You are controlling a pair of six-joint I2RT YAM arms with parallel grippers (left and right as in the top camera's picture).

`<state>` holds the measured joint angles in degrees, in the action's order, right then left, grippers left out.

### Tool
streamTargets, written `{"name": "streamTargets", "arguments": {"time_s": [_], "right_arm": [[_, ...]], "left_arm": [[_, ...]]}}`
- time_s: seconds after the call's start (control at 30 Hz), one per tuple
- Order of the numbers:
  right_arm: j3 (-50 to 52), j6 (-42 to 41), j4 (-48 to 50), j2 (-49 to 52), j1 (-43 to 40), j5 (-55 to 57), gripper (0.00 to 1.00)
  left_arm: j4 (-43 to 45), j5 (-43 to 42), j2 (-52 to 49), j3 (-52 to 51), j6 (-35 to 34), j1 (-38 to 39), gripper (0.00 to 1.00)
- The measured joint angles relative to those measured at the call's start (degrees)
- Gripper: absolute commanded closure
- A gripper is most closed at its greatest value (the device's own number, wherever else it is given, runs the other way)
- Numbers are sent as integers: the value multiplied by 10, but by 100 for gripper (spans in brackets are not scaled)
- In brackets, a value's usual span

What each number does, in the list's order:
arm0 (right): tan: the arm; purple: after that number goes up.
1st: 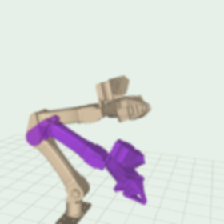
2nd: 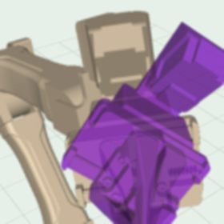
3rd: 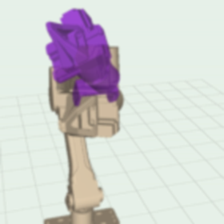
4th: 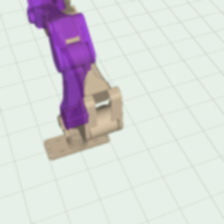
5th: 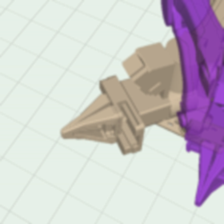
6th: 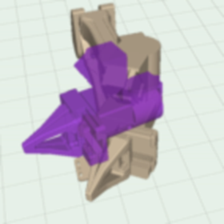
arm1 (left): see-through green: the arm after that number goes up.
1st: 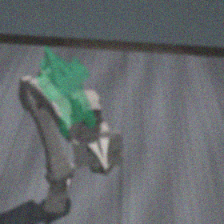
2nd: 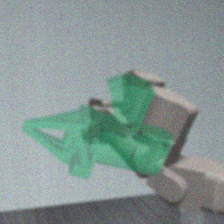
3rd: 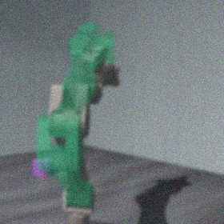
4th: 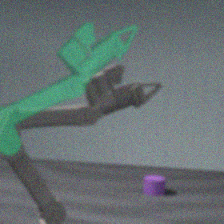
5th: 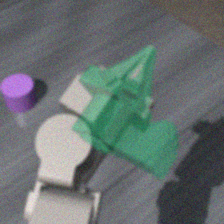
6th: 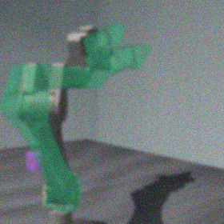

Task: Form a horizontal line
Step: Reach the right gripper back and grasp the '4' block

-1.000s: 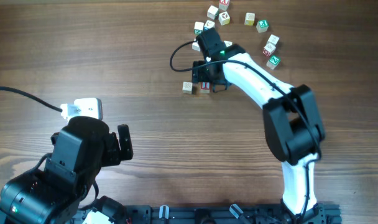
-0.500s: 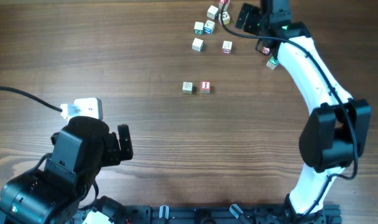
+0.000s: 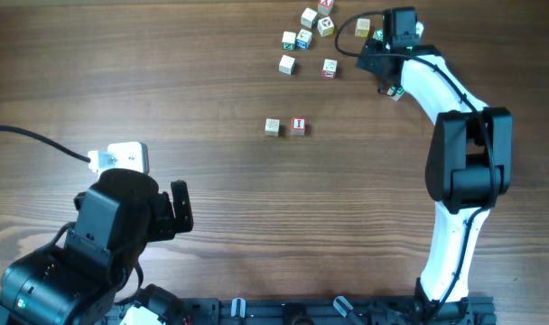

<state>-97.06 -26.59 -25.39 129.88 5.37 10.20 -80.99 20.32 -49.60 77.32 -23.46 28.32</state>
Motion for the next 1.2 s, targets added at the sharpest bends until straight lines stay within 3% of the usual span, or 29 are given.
{"name": "streamTargets", "arguments": {"time_s": [0.2, 0.27, 0.5, 0.8, 1.07, 1.2], "right_arm": [[0, -8, -12, 3, -3, 4, 38], [0, -7, -12, 3, -3, 4, 52], [0, -4, -12, 3, -3, 4, 71], [0, 29, -36, -18, -3, -50, 74], [0, 42, -147, -192, 30, -102, 74], [-1, 44, -213, -213, 78, -106, 74]], "left_arm": [[0, 0, 0, 0, 0, 0, 0], [0, 0, 0, 0, 0, 0, 0], [0, 0, 0, 0, 0, 0, 0], [0, 0, 0, 0, 0, 0, 0], [0, 0, 0, 0, 0, 0, 0], [0, 0, 0, 0, 0, 0, 0]]}}
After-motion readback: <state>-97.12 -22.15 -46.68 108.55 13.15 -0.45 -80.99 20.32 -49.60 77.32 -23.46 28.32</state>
